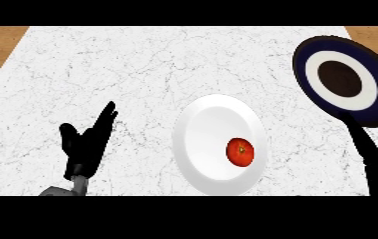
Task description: Pick the tomato from the plate and place it in the plate
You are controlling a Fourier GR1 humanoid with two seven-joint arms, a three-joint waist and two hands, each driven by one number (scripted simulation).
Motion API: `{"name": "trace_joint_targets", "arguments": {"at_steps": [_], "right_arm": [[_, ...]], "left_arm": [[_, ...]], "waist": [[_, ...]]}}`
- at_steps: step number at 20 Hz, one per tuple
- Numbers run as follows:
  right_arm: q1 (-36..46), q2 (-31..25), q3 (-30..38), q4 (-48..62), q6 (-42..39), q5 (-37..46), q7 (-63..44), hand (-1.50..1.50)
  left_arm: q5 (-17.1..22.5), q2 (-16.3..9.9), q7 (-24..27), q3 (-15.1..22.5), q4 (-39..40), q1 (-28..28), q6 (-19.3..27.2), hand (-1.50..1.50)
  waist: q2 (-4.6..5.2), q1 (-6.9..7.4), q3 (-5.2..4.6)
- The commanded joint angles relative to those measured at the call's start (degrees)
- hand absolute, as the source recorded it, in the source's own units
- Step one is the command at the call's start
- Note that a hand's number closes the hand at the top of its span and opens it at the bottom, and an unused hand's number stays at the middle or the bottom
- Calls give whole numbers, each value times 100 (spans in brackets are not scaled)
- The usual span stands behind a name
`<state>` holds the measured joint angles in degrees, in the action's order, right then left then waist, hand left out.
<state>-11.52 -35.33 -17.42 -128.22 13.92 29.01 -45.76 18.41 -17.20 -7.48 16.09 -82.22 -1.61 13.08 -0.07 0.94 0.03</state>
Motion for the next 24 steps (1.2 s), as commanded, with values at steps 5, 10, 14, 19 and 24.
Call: {"name": "trace_joint_targets", "arguments": {"at_steps": [5,10,14,19,24], "right_arm": [[1665,1131,-1342,472,-964,1352,-2037,-150],[1616,1718,-1512,1217,-1056,1569,-1980,-150],[1697,2134,-1386,1497,-1183,1440,-1844,-150],[1701,2591,-1439,1934,-1085,1845,-1572,-150],[1935,2787,-1347,2155,-1474,2202,-1855,-150]], "left_arm": [[-130,244,-318,51,-18,43,90,0],[-235,393,164,-22,487,102,-132,0],[-401,423,-247,-22,145,112,96,0],[-591,483,-117,-56,-12,350,26,0],[-297,333,-432,-547,143,-178,-269,0]], "waist": [[12,-14,-11],[17,-71,-9],[10,-76,-4],[4,-78,-3],[9,-89,-5]]}}
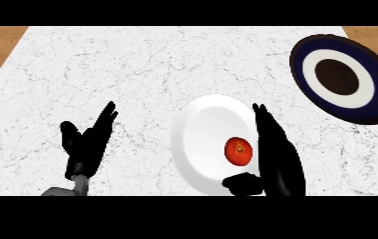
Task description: Pick the tomato from the plate and place it in the plate
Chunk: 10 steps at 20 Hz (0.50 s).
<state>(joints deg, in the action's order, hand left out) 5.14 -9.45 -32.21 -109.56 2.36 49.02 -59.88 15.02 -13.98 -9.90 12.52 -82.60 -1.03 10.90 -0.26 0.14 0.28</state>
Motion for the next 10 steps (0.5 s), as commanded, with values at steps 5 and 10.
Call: {"name": "trace_joint_targets", "arguments": {"at_steps": [5,10], "right_arm": [[-225,62,178,196,-427,377,-324,-150],[-32,418,321,1250,-78,543,122,-150]], "left_arm": [[60,8,-118,-102,-21,229,-309,0],[-168,201,-156,-162,439,-134,-210,0]], "waist": [[21,-17,-28],[37,-16,-28]]}}
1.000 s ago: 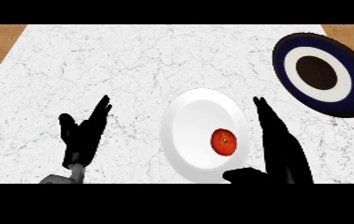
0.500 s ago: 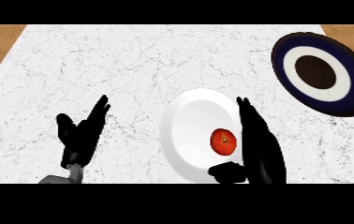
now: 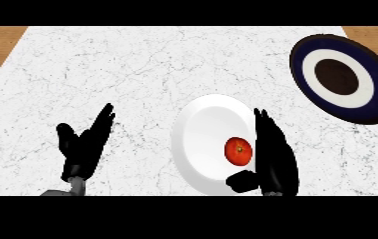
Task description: Pick the tomato from the plate and place it in the plate
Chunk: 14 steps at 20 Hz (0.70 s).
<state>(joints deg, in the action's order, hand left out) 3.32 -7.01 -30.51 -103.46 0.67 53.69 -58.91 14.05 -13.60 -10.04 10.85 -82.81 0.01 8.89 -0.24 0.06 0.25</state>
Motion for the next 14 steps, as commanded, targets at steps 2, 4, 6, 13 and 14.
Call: {"name": "trace_joint_targets", "arguments": {"at_steps": [2,4,6,13,14], "right_arm": [[344,571,27,766,1,222,-149,-150],[125,472,44,427,-267,197,-168,-150],[-4,290,322,590,-137,-65,325,-150],[316,226,234,1346,-342,95,802,150],[416,364,213,1527,-238,287,763,150]], "left_arm": [[-88,141,-78,60,4,203,-134,0],[-313,270,-172,151,-267,361,112,0],[-238,191,-462,72,-548,403,33,0],[-295,404,175,-121,321,222,-224,0],[-162,185,-334,-283,21,19,-361,0]], "waist": [[25,25,-25],[19,9,-25],[19,11,-24],[27,4,-26],[25,7,-25]]}}
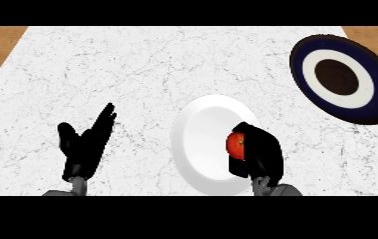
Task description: Pick the tomato from the plate and place it in the plate
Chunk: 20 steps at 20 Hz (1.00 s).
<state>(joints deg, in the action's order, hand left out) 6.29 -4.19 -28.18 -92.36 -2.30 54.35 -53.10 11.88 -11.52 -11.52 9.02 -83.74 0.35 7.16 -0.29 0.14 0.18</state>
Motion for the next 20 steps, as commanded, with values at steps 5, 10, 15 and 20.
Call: {"name": "trace_joint_targets", "arguments": {"at_steps": [5,10,15,20], "right_arm": [[333,273,62,284,-196,522,-34,150],[-340,-342,-481,-698,450,739,946,150],[-537,-913,-866,-1468,1423,413,2714,150],[-1293,-1182,-739,-2719,2571,744,2984,150]], "left_arm": [[-185,167,-228,-62,-39,72,-60,0],[-214,262,-208,23,-19,122,-29,0],[-57,29,-126,-219,125,86,-248,0],[-140,194,-96,-149,79,189,-107,0]], "waist": [[25,1,-18],[9,-49,-17],[8,-75,-7],[-5,-145,-12]]}}
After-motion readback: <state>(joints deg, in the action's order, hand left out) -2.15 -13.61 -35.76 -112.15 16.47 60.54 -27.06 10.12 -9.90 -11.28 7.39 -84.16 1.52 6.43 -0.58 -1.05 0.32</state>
